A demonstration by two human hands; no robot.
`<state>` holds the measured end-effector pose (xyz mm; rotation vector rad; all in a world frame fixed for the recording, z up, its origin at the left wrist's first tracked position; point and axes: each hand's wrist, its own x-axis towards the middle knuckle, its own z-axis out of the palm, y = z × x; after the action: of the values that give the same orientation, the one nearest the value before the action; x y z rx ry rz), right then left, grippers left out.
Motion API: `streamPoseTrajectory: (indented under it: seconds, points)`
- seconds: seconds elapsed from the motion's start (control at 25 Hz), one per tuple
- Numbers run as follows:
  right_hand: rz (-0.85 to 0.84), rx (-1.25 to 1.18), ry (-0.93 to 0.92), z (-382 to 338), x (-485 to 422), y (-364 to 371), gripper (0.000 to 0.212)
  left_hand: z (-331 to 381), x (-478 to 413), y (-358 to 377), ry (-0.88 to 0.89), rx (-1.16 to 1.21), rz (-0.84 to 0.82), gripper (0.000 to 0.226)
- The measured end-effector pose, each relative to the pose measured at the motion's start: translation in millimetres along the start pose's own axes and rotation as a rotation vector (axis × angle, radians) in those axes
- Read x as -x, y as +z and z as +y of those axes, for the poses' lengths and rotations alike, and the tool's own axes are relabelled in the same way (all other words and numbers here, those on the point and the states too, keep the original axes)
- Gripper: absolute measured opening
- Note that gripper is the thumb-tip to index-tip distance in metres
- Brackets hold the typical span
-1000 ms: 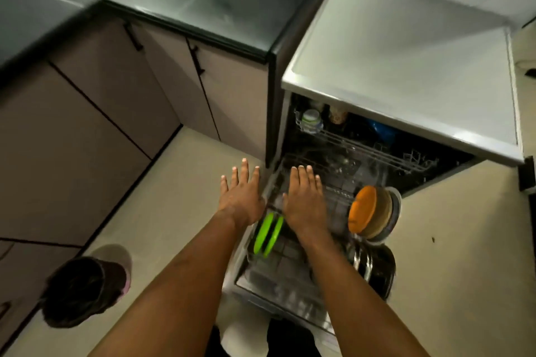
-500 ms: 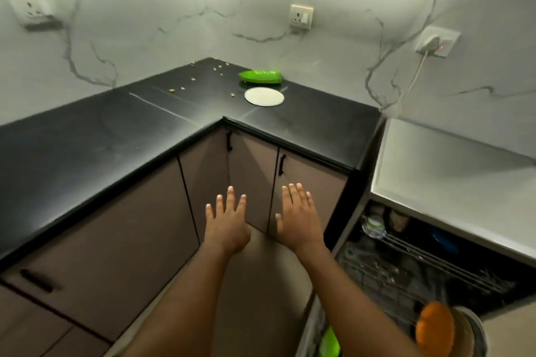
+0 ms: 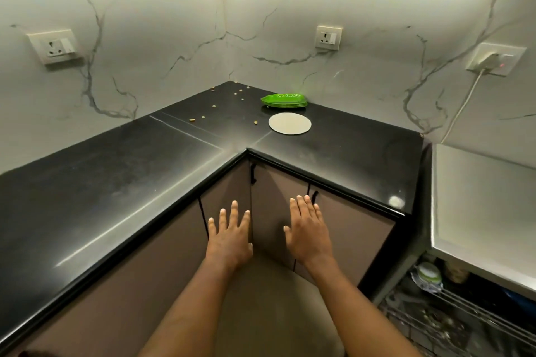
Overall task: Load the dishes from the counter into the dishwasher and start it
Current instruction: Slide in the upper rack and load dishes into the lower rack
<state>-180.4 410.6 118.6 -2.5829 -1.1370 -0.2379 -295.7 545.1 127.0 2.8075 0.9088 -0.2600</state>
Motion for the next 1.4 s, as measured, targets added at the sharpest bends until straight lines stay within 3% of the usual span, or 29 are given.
streamPoseTrajectory:
  seconds: [0.48, 0.84, 1.24, 1.4]
  points:
    - [-0.058, 0.017, 0.001, 81, -198, 35, 0.069, 32, -204, -47, -0.001, -0.009, -0.071, 0.092]
    - [-0.189, 0.145, -0.016, 109, -328, 62, 0.071, 8, -343, -68, 0.050, -0.061, -0.139, 0.111]
    - [-0.432, 0.287, 0.051, 111, -486, 122, 0.080, -22, -517, -81, 0.197, -0.239, -0.455, 0.145]
    - [-0.569, 0.382, 0.050, 114, -535, 146, 0.097, -19, -545, -79, 0.216, -0.285, -0.555, 0.156]
